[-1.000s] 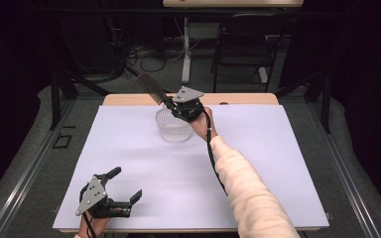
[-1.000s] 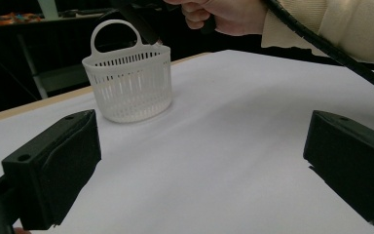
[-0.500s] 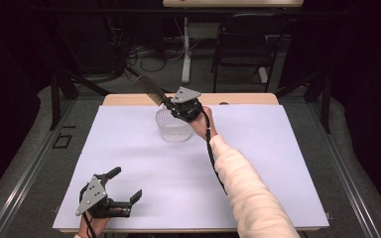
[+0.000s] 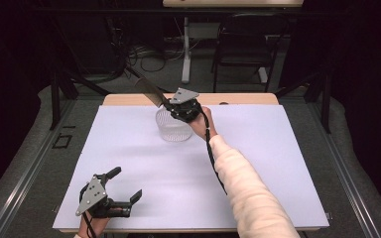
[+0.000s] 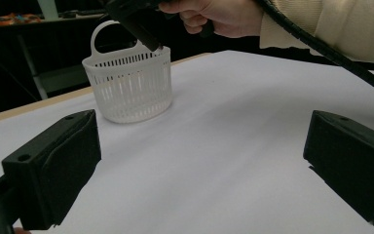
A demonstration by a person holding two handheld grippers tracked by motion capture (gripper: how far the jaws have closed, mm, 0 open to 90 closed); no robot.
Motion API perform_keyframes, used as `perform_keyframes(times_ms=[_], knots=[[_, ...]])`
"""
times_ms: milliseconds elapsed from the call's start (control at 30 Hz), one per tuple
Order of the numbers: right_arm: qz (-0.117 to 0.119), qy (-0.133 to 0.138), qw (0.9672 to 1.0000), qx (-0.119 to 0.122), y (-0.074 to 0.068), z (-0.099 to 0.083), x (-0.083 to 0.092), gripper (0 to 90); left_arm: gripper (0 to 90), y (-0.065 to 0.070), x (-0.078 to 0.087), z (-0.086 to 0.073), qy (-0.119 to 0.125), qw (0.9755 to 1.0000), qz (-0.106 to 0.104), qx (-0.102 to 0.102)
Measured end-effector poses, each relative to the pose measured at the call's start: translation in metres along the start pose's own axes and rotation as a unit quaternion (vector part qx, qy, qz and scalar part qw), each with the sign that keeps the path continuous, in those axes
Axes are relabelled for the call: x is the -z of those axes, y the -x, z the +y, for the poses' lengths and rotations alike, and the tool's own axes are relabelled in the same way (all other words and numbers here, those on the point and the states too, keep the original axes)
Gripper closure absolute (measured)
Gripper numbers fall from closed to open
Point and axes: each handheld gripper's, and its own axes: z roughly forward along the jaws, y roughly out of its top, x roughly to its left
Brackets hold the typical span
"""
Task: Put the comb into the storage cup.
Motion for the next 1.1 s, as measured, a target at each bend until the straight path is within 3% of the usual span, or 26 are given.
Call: perform_keyframes(times_ms=[1100], knots=[[0.012, -0.025, 0.9996, 0.004, -0.0034, -0.0082, -0.0092, 72.4, 0.4, 0.0, -0.0002, -0.0001, 0.0, 1.0, 0.0, 0.0]])
